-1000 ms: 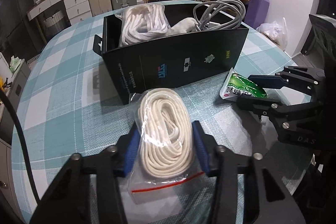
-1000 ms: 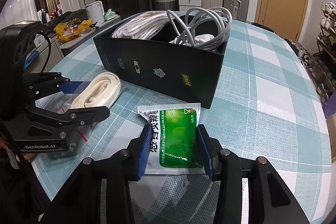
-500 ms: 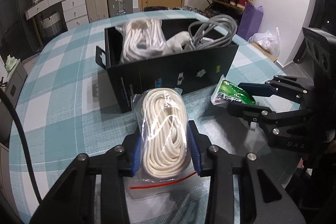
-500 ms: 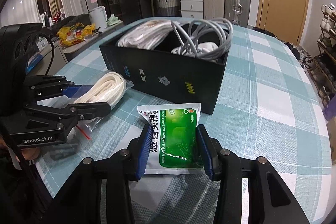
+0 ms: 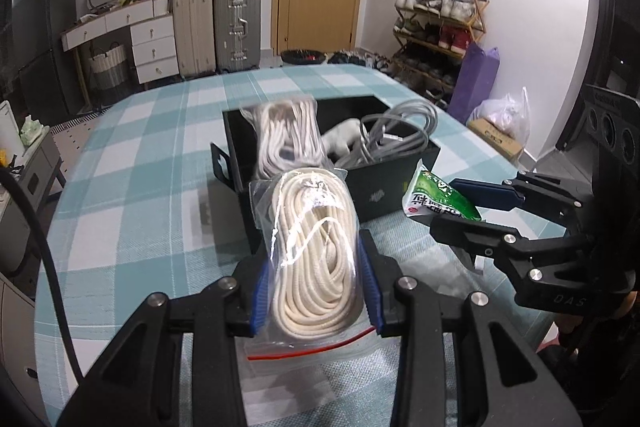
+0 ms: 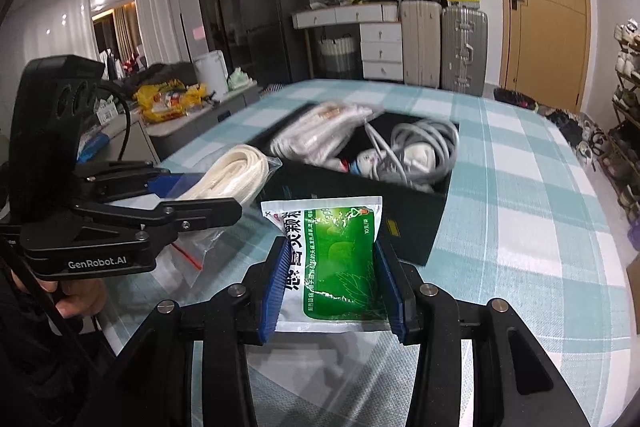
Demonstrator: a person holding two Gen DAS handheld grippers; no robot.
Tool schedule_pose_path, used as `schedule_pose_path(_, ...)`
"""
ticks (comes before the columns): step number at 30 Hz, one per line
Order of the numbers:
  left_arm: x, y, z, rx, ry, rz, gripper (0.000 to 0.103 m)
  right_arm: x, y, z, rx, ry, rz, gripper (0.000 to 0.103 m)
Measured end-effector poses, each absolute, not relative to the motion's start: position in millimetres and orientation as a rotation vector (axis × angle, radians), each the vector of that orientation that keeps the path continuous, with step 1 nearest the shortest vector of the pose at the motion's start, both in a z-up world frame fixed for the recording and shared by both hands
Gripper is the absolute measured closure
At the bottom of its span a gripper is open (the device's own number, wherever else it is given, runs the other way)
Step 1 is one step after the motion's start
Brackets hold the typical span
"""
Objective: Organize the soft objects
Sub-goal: 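Lift and carry the rope bag and green sachet with both grippers over the black box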
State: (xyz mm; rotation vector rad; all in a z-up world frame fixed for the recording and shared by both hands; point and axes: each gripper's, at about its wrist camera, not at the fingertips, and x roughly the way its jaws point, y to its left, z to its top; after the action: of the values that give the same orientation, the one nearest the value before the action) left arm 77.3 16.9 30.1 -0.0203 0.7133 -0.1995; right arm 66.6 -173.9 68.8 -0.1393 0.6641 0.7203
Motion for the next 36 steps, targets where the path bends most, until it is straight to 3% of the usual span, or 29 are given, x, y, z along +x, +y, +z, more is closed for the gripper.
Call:
schedule_pose_path(24,71,41,69,-0.067,0.577,-0.144,0.066,65,-207,166,0.037,0.465,0.668,0.06)
schedule_pose_path(36,97,48,76,-0.088,0.576,-0.114,0.066,95,-200,176,0.076,0.48,0.675,0.06)
